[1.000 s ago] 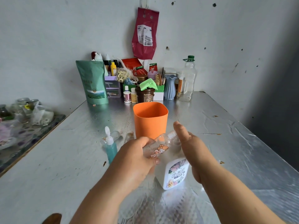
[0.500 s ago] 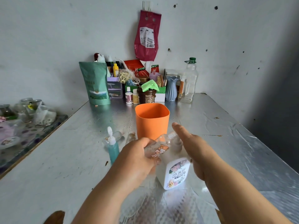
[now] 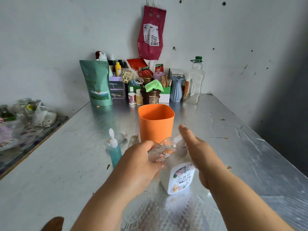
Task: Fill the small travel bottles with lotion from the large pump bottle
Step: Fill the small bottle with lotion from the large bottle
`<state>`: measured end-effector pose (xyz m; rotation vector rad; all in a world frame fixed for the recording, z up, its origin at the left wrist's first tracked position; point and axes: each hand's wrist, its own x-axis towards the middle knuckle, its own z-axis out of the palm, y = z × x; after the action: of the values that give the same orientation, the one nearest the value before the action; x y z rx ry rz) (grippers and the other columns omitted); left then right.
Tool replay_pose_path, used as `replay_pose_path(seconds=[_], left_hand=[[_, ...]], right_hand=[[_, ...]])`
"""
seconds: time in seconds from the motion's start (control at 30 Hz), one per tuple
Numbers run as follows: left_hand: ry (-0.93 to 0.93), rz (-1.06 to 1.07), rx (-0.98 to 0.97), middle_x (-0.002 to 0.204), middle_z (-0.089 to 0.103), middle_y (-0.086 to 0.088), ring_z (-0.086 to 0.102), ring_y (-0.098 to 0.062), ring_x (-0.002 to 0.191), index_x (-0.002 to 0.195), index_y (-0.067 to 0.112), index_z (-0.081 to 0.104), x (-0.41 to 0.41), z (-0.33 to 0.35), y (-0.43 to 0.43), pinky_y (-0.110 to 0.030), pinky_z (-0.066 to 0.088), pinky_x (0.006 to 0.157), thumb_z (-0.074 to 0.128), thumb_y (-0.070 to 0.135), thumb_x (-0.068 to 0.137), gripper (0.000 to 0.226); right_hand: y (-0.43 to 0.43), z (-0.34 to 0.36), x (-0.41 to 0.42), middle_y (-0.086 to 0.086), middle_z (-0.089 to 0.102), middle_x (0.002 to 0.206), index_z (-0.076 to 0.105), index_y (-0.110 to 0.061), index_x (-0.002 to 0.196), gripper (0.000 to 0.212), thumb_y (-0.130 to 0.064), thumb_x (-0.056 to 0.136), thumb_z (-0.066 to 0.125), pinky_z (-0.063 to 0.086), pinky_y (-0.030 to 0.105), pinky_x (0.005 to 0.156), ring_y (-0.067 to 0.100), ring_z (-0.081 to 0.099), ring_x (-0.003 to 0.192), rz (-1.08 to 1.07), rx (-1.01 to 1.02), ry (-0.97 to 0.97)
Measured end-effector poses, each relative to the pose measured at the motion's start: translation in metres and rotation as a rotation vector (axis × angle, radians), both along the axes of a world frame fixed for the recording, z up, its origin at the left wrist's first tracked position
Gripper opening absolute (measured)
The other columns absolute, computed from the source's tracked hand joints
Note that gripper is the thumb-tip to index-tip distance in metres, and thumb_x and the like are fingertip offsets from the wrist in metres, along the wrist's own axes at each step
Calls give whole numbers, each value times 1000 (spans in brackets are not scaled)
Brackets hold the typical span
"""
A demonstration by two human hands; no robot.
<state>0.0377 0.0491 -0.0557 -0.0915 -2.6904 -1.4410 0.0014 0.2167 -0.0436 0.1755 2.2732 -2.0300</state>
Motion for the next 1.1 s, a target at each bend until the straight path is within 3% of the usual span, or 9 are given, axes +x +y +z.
replay_pose_path(seconds=[0.17,0.3,0.5,0.67,1.0,1.1], left_hand=[[-13,11,10,96,72,17,69,-4,86,102,36,66,-1,-4,0,-40,56,82,80,21,76,33],[-9,15,24,95,72,19,68,-3,89,101,37,67,-2,-7,0,-40,55,85,80,19,75,34],[-13,-2,33,99,72,18,68,-7,93,107,35,65,1,-1,1,-42,55,86,79,27,73,38],[-9,2,38,99,72,17,68,-6,95,106,35,66,0,0,2,-42,54,88,80,25,73,37],[2,-20,77,97,72,17,69,-8,93,100,38,66,1,-4,1,-45,55,86,79,31,67,37],[5,-22,54,97,72,18,68,-7,94,101,38,66,0,-7,0,-44,54,86,80,27,70,36]], right_hand=[[-3,-7,-1,10,70,97,63,-13,99,57,-66,85,49,47,32,74,27,66,95,-58,5,29],[-4,-9,-1,7,70,95,63,-13,102,60,-68,84,50,48,36,77,27,66,95,-48,10,21],[3,8,4,9,74,83,69,-13,87,56,-67,78,58,40,29,59,22,67,69,28,-26,-95],[0,11,4,13,74,91,69,-9,97,62,-67,79,56,45,31,63,27,70,82,22,-24,-86],[2,4,4,11,73,89,67,-8,96,61,-65,84,51,43,30,62,25,68,80,4,-8,-4],[0,-2,3,14,71,90,65,-8,95,61,-66,84,50,48,35,72,28,67,84,-13,11,33]])
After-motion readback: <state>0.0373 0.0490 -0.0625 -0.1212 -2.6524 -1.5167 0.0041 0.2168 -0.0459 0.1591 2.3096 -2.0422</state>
